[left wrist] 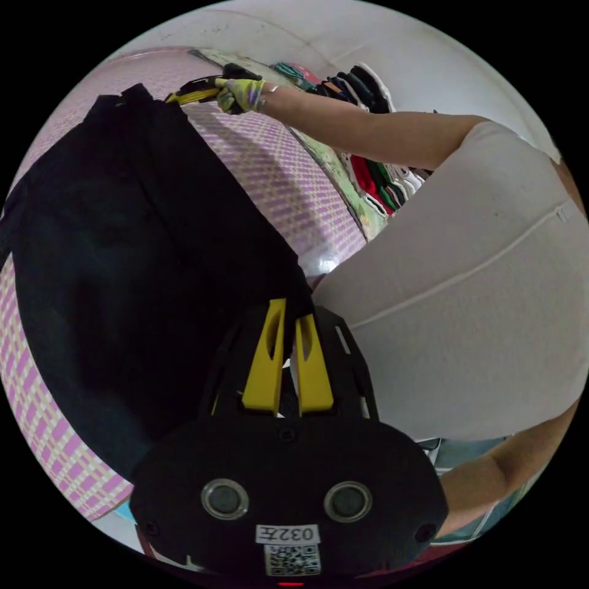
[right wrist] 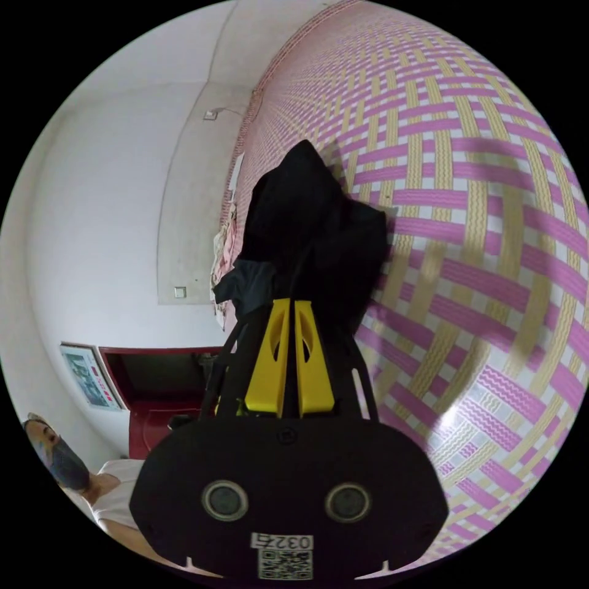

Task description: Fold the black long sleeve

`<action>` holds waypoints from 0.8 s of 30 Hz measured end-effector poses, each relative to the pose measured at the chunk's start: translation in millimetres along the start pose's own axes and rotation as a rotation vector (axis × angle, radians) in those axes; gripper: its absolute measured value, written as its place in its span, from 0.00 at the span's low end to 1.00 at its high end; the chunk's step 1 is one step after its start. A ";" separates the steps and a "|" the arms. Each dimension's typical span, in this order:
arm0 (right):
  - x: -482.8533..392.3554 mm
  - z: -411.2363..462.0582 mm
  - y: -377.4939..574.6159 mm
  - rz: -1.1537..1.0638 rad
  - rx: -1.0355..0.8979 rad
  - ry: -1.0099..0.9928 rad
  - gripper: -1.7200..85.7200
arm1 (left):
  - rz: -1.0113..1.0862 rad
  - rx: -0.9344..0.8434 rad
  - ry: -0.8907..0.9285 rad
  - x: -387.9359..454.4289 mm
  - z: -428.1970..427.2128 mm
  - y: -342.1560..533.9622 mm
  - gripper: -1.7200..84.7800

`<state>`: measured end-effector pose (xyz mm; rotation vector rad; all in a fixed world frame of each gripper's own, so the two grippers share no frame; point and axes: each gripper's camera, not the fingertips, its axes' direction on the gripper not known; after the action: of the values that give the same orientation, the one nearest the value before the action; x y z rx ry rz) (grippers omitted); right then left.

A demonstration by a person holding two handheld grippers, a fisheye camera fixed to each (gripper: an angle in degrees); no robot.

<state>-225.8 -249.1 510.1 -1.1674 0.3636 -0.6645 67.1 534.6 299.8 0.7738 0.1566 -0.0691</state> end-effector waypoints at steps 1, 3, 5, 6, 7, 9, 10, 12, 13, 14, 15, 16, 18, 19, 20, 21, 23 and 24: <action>-5.9 -0.8 -1.8 -0.009 -0.009 0.005 0.01 | 0.008 0.007 -0.010 4.5 -1.4 -2.4 0.00; -14.9 -4.3 -3.4 -0.018 -0.013 0.016 0.01 | 0.048 -0.010 -0.034 21.2 -6.7 -9.3 0.00; -23.7 -8.9 -2.4 -0.037 -0.018 0.057 0.01 | 0.134 -0.052 -0.052 52.7 -4.1 -23.7 0.00; -23.9 -9.2 -1.7 -0.033 -0.022 0.075 0.01 | 0.148 -0.063 -0.048 58.5 0.3 -27.6 0.00; -20.9 -8.8 0.0 -0.013 -0.027 0.114 0.01 | 0.159 -0.078 -0.034 65.1 13.2 -35.1 0.00; -10.7 -5.4 4.8 0.038 -0.021 0.142 0.01 | 0.162 -0.083 -0.015 65.1 37.9 -41.3 0.00; -4.5 -1.3 8.9 0.061 -0.014 0.129 0.02 | 0.144 -0.092 -0.012 59.0 54.8 -42.9 0.00; -2.5 3.3 17.2 0.068 0.017 0.123 0.04 | 0.116 -0.123 -0.039 49.7 76.5 -43.5 0.00; -5.0 5.4 24.3 0.072 0.043 0.150 0.07 | 0.123 -0.146 -0.062 49.3 88.2 -43.5 0.00; -9.1 7.0 32.0 0.080 0.056 0.189 0.09 | 0.138 -0.160 -0.078 52.4 96.9 -44.6 0.01; -11.6 7.3 36.3 0.085 0.060 0.211 0.09 | 0.148 -0.167 -0.083 55.3 100.3 -45.7 0.01; -18.0 6.1 46.8 0.093 0.079 0.248 0.10 | 0.172 -0.188 -0.111 64.1 106.1 -48.7 0.01; -31.8 2.9 69.0 0.071 0.116 0.270 0.10 | 0.231 -0.218 -0.187 82.8 111.3 -51.5 0.02; -41.4 2.4 88.5 0.047 0.138 0.279 0.10 | 0.257 -0.226 -0.233 93.4 112.6 -52.3 0.03; -49.4 4.5 110.8 0.021 0.146 0.286 0.10 | 0.269 -0.232 -0.260 101.5 113.1 -52.7 0.05; -52.4 6.1 122.4 0.010 0.148 0.286 0.10 | 0.274 -0.235 -0.268 105.2 113.3 -52.7 0.06; -59.8 14.7 177.5 -0.012 0.166 0.247 0.09 | 0.288 -0.215 -0.271 119.0 112.3 -49.6 0.08; -60.7 17.7 192.0 -0.013 0.168 0.225 0.09 | 0.297 -0.208 -0.263 122.0 113.0 -47.5 0.08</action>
<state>-205.7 -151.9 334.1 -0.9384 0.4809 -0.8254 194.8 421.0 326.4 0.5667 -0.1989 0.1257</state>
